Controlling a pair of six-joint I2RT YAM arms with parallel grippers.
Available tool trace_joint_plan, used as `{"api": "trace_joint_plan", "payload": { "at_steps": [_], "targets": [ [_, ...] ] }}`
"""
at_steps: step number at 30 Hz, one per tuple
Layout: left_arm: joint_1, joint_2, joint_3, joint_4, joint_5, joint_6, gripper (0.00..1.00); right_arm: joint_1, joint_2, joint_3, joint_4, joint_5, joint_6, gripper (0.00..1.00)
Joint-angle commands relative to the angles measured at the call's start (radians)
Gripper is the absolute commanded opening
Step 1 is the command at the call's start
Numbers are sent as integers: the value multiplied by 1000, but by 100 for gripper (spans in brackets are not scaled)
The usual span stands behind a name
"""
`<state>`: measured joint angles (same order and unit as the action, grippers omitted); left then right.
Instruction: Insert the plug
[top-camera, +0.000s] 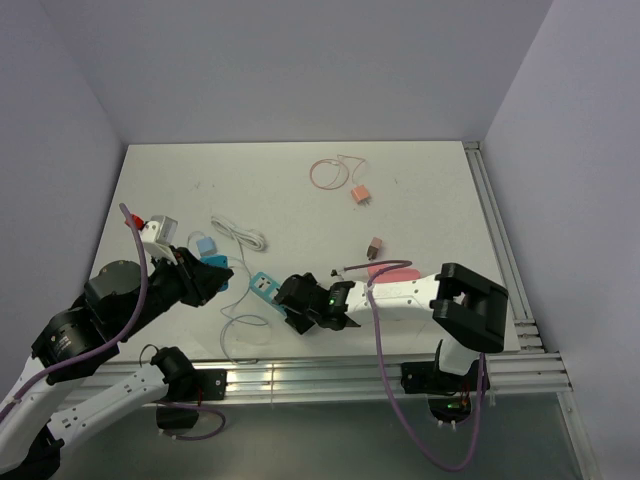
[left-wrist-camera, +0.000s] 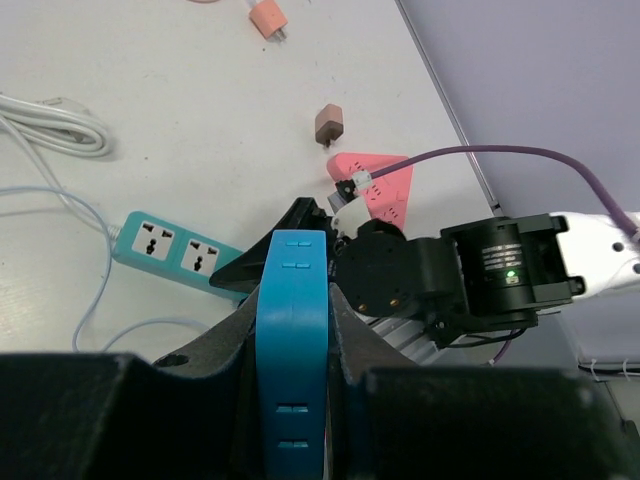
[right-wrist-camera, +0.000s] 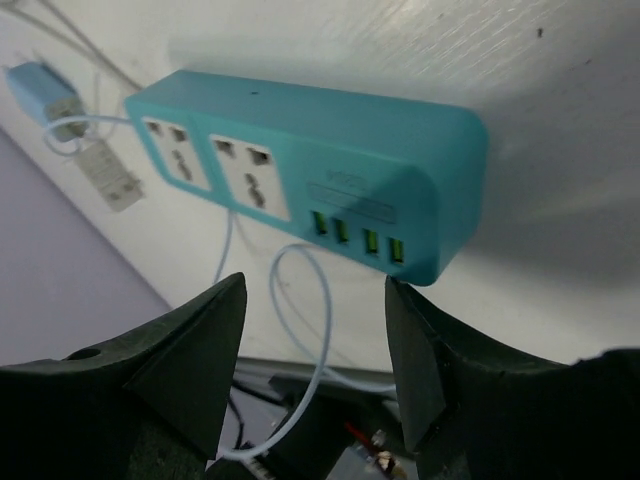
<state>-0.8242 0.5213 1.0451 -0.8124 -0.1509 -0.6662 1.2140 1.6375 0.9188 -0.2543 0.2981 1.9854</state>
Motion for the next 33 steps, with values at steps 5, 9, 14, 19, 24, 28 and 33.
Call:
{"api": "trace_joint_plan", "payload": {
  "at_steps": [5, 9, 14, 19, 24, 28, 33],
  "targets": [
    [0, 23, 29, 15, 37, 25, 0, 38, 44, -24, 9, 142, 595, 65],
    [0, 29, 26, 13, 33, 33, 0, 15, 6, -51, -57, 197, 546, 65],
    [2, 37, 18, 22, 11, 42, 0, -145, 11, -90, 59, 103, 293, 64],
    [0, 60, 18, 27, 11, 54, 0, -280, 44, 26, 20, 124, 55, 65],
    [2, 63, 0, 45, 40, 56, 0, -390, 154, 254, -112, -26, -195, 68],
    [2, 62, -7, 51, 62, 63, 0, -435, 307, 603, -385, -82, -370, 69],
    [0, 54, -13, 58, 73, 68, 0, -400, 312, 632, -457, -74, -392, 70]
  ]
}}
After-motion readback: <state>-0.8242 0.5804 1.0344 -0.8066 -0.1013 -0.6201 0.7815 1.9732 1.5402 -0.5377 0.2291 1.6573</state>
